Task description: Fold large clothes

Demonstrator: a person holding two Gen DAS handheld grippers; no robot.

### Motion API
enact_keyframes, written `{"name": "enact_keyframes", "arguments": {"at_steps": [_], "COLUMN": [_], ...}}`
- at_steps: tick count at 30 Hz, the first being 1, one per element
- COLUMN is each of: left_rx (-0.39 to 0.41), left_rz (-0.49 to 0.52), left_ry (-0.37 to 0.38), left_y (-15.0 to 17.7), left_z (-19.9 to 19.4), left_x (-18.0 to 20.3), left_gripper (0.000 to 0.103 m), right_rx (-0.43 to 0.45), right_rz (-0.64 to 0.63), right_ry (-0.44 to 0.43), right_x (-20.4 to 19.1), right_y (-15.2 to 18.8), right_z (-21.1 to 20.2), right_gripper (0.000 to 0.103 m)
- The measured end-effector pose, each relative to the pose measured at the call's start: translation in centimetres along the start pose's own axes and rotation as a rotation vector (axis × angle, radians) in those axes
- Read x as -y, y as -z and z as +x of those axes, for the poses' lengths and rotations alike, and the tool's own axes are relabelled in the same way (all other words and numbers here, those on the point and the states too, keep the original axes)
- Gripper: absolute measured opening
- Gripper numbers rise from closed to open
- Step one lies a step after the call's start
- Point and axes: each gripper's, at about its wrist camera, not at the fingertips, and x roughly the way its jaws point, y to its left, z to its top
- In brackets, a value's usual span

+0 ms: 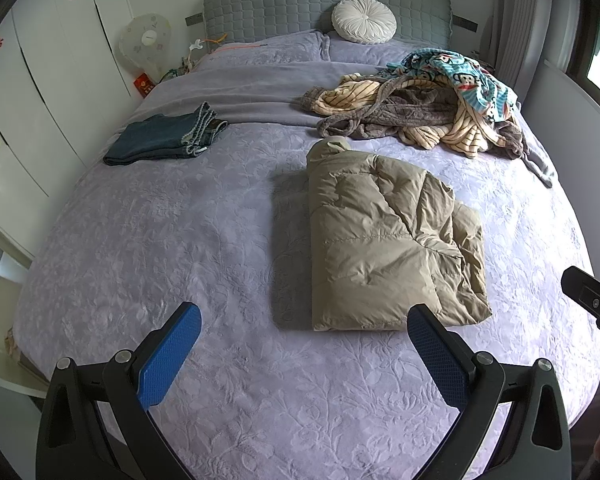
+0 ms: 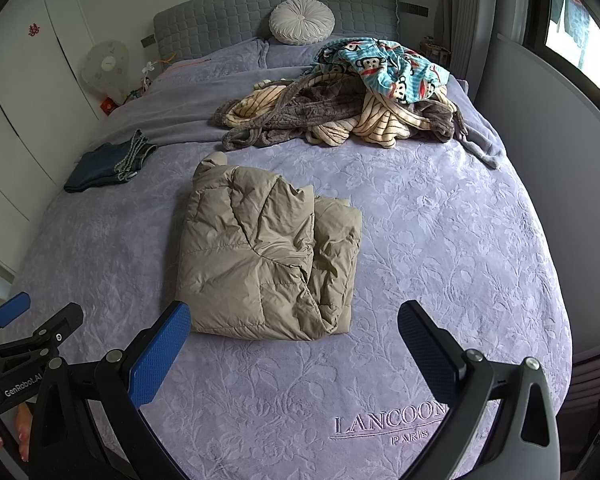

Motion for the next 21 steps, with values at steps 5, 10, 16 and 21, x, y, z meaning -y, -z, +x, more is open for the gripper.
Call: {"name": "enact_keyframes", "arguments": {"at_steps": [5,10,16,21], "left_rx": [-0.001,-0.001,-0.001,-0.001], "left_rz": [0.0,0.002,0.003,0.004], "left_ry": [0.001,0.001,0.0,0.001], "left_y": [-0.01,-0.04,-0.15,-0.09], "left_z": [0.04,0.06,0.08,0.11], "left_x": [-0.05,-0.06,-0.04,-0.06], "left_gripper": [0.103,0.103,0.103,0.103], "right_rx": [-0.001,-0.001,-0.002,-0.002], "right_rz": [-0.001,-0.002,-0.002,-0.002], "right_ry": [-0.002,-0.002,-0.003,-0.003], "right_x": [0.0,0.0,0.0,0.04], "right_y": [-0.01,-0.03,-0.04,-0.1], "right_z": [0.0,-0.02,-0.04,-0.04], "right_gripper": [0.103,0.103,0.103,0.103]}}
